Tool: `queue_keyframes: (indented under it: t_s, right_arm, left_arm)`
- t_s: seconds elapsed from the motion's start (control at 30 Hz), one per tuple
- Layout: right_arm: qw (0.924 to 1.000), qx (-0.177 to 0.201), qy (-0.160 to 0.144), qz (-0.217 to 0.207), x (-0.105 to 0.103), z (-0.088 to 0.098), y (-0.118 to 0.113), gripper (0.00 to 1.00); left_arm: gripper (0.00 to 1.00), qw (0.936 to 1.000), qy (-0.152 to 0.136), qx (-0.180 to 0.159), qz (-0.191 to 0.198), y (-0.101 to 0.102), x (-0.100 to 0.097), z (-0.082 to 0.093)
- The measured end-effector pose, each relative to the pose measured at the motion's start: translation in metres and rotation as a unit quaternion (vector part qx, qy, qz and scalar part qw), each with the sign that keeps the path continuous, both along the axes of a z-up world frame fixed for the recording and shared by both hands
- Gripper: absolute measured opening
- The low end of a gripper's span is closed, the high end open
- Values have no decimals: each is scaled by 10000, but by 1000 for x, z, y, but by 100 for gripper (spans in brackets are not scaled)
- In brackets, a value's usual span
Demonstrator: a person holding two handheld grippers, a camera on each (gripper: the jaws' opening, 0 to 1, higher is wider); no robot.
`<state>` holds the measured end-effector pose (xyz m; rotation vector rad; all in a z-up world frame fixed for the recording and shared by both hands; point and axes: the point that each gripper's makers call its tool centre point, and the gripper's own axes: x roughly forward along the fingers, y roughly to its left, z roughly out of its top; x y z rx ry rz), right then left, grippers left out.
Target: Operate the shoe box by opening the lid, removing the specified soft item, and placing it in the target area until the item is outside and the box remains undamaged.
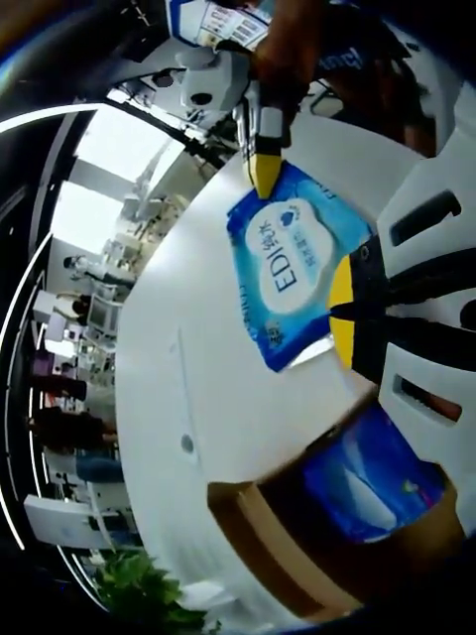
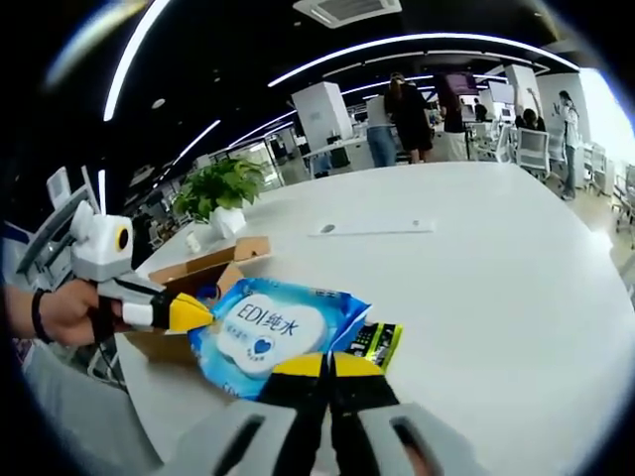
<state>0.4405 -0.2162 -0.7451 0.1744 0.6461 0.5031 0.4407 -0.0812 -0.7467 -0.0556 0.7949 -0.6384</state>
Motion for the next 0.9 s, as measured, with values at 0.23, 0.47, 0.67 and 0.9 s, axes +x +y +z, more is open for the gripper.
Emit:
queue_keyframes:
  t_s: [0.23,0.47,0.67,0.9]
  right_arm:
    - [10000,19,52,25,6,-9,-2,0]
    - [9999,33,89,53,11,-14,-3,0]
    - [9999,33,131,82,16,-19,-4,0]
    - [9998,36,193,89,22,-26,-8,0]
  left_arm:
    - [0,10000,23,80,-14,-1,3,-6]
    - [0,9999,54,104,10,-2,9,-11]
    - [0,9999,79,140,22,-4,14,-17]
    - [0,9998,134,130,48,-7,21,-23]
